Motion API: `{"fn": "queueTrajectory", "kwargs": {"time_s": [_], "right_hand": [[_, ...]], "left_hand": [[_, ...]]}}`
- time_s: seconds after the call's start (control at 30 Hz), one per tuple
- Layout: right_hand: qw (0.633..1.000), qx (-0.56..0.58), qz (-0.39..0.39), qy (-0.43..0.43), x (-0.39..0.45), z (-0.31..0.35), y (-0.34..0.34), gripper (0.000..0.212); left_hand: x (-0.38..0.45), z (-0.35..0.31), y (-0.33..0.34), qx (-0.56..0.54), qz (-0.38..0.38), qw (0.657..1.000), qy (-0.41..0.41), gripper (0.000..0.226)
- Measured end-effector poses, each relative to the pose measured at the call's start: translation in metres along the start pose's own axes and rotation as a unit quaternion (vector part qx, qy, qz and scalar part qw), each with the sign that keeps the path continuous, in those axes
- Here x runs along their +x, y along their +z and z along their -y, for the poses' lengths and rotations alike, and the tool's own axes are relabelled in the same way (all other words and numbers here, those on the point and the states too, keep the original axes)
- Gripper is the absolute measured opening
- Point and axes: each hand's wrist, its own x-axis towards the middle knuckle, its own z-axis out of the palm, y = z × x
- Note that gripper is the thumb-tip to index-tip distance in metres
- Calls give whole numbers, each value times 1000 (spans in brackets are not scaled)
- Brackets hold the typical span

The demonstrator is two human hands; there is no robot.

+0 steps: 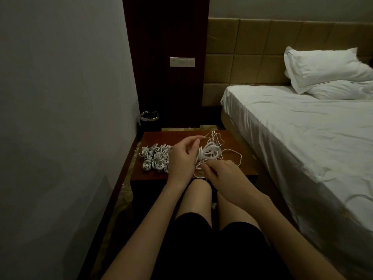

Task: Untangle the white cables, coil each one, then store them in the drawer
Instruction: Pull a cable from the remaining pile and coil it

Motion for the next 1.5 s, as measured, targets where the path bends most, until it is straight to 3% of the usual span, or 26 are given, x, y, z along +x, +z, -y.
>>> {"fn": "queueTrajectory", "kwargs": {"time_s": [0.13,0.3,0.63,0.77,0.9,1.0,1.07,1.17,1.23,1.37,1.5], "right_hand": [[998,-52,35,-18,-4,10,-27,31],[999,-28,-25,-32,2,5,-54,16],[970,241,-14,-14,12,-15,-58,15],[928,367,4,64,14,-19,-47,16],[854,502,7,136,10,-21,-23,18],[810,570,-22,139,4,-21,-5,15],[832,538,-74,110,-1,-17,1,17],[895,418,-155,25,-5,-10,-1,18],[913,375,-163,-16,-8,-8,-5,19],[926,355,-120,-50,-13,-8,-10,20],[902,421,-92,-30,-17,-9,-18,22]], "left_hand": [[-1,-2,-4,91,31,994,55,23],[-5,-2,-1,111,127,983,72,44],[-16,-12,-2,-8,253,967,-26,56],[-22,-13,1,-149,246,954,-80,64],[-26,-15,0,-224,250,940,-60,32],[-28,-14,-2,-289,220,928,-87,31],[-28,-11,-3,-353,195,907,-125,36],[-28,-11,-3,-391,170,887,-177,43],[-28,-13,-2,-398,165,877,-214,41],[-25,-17,-5,-450,173,833,-271,38],[-25,-22,-6,-442,199,838,-252,43]]}}
